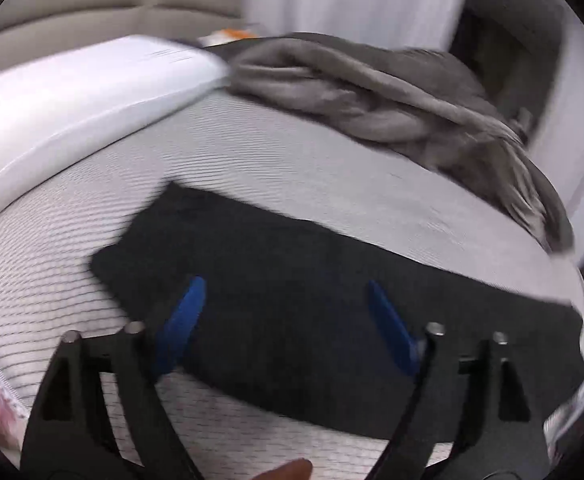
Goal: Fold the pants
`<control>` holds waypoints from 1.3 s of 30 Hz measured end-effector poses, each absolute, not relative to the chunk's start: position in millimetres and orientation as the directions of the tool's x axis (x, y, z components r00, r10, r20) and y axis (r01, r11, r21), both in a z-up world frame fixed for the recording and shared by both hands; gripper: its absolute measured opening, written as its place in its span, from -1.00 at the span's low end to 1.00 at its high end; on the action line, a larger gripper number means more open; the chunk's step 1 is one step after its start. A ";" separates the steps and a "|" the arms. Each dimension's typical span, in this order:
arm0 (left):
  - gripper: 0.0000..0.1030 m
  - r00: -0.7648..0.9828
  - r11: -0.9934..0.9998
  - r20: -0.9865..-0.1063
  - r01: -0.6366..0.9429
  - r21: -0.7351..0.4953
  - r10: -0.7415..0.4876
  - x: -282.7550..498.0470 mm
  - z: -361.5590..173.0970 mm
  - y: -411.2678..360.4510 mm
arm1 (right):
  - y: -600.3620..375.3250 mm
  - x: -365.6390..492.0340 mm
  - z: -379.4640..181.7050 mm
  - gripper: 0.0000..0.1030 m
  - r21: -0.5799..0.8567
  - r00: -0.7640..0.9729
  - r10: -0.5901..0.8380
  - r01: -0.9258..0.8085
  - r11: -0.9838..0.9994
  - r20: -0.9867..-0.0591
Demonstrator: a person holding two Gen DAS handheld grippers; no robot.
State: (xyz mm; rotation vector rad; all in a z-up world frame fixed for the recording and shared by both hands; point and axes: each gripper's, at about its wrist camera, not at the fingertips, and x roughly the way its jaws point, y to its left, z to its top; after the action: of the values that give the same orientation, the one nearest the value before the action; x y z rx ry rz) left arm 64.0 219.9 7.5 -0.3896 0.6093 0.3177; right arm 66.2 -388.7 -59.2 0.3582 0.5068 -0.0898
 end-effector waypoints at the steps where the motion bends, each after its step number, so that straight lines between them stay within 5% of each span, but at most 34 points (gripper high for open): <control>1: 0.64 0.784 0.905 -0.605 -0.347 -0.247 0.136 73.6 9.9 203.4 | -372.2 71.5 -54.9 0.61 0.283 0.875 0.023 0.132 0.950 -0.484; 4: 0.97 0.789 0.947 -0.611 -0.241 -0.213 0.063 98.7 10.6 158.3 | -301.9 102.0 -45.9 0.94 0.191 0.848 0.147 -0.055 0.980 -0.510; 9: 0.99 0.726 0.969 -0.681 -0.087 -0.230 -0.096 157.8 -5.8 81.7 | -222.0 150.4 -58.6 0.94 0.147 0.748 0.259 -0.214 0.966 -0.611; 14: 0.99 0.624 0.996 -0.776 0.065 -0.068 -0.094 212.2 -36.4 14.5 | -161.4 205.4 -92.8 0.94 0.072 0.630 0.230 -0.267 0.961 -0.742; 20: 0.99 0.534 0.996 -0.841 0.006 -0.094 -0.082 233.4 -70.8 34.5 | -206.1 226.5 -122.2 0.94 -0.188 0.630 -0.040 -0.170 0.967 -0.775; 26: 0.99 0.552 0.996 -0.833 -0.043 -0.080 -0.043 222.2 -72.4 75.7 | -343.9 233.7 -115.5 0.94 -0.274 0.573 -0.401 0.299 0.914 -0.715; 32: 0.99 0.544 0.996 -0.838 -0.055 -0.073 -0.031 238.8 -61.3 85.3 | -353.6 216.3 -89.8 0.94 -0.179 0.606 -0.346 0.320 0.930 -0.716; 39: 0.99 0.591 0.992 -0.806 -0.075 -0.102 -0.038 253.8 -45.7 72.6 | -215.0 256.3 -68.8 0.94 -0.149 0.705 -0.093 -0.018 0.989 -0.703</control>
State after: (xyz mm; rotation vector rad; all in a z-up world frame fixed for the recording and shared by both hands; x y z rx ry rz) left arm 253.8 72.6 -45.7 -0.1303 0.9390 0.0217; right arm 256.3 -215.0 -68.8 -0.1485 0.7877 -0.0414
